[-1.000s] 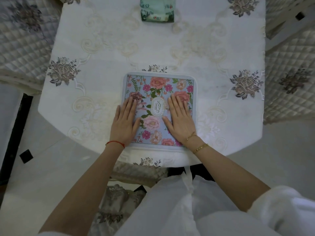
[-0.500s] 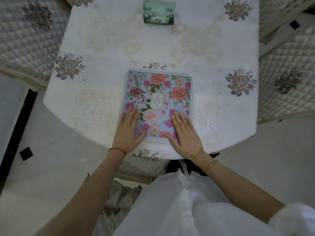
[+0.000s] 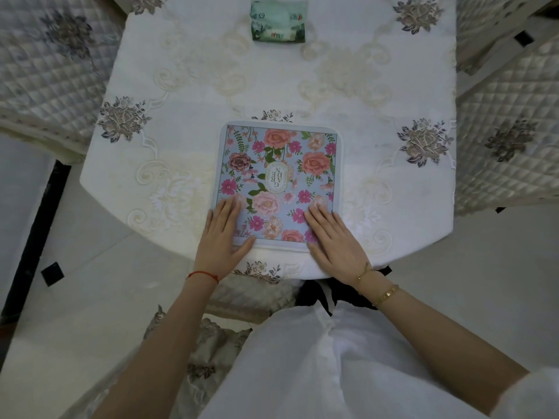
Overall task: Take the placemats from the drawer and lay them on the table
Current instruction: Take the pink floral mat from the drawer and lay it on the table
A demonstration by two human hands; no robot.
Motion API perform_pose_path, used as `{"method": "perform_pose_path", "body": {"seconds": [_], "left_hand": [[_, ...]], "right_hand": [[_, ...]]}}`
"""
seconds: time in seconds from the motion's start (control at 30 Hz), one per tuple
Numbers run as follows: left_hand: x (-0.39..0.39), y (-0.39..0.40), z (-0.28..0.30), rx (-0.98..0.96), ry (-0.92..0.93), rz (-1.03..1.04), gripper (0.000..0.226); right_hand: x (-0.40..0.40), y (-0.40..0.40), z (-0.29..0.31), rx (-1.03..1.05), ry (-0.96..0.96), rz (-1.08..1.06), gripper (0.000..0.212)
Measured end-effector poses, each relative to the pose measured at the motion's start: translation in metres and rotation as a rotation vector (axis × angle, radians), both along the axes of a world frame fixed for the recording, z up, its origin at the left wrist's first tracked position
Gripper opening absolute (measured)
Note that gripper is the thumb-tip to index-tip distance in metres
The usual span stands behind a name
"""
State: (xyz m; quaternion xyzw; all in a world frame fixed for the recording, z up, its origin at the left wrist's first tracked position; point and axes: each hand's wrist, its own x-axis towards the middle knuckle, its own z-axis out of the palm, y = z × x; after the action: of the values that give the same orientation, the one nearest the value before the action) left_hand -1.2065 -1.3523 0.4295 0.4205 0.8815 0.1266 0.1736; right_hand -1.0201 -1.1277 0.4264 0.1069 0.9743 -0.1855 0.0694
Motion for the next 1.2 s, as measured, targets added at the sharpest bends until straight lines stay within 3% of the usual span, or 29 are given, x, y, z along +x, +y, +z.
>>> {"method": "perform_pose_path", "body": {"seconds": [0.3, 0.5, 0.7, 0.97, 1.2], "left_hand": [[-0.052, 0.057, 0.000, -0.037, 0.015, -0.013, 0.080], [-0.066, 0.052, -0.004, 0.013, 0.013, -0.046, 0.079], [-0.081, 0.063, -0.003, 0.040, -0.006, -0.026, 0.082], [-0.125, 0.140, 0.002, 0.090, -0.067, -0.021, 0.079], [-0.138, 0.139, -0.004, 0.106, -0.026, -0.066, 0.079]], "right_hand": [[-0.091, 0.008, -0.002, 0.036, -0.060, -0.081, 0.064], [-0.069, 0.029, -0.009, 0.060, -0.055, -0.083, 0.067], [-0.066, 0.051, -0.004, 0.025, -0.046, -0.249, 0.067], [-0.181, 0.062, 0.002, -0.006, -0.063, -0.114, 0.069], [-0.174, 0.081, -0.004, 0.035, -0.055, -0.100, 0.078]]}}
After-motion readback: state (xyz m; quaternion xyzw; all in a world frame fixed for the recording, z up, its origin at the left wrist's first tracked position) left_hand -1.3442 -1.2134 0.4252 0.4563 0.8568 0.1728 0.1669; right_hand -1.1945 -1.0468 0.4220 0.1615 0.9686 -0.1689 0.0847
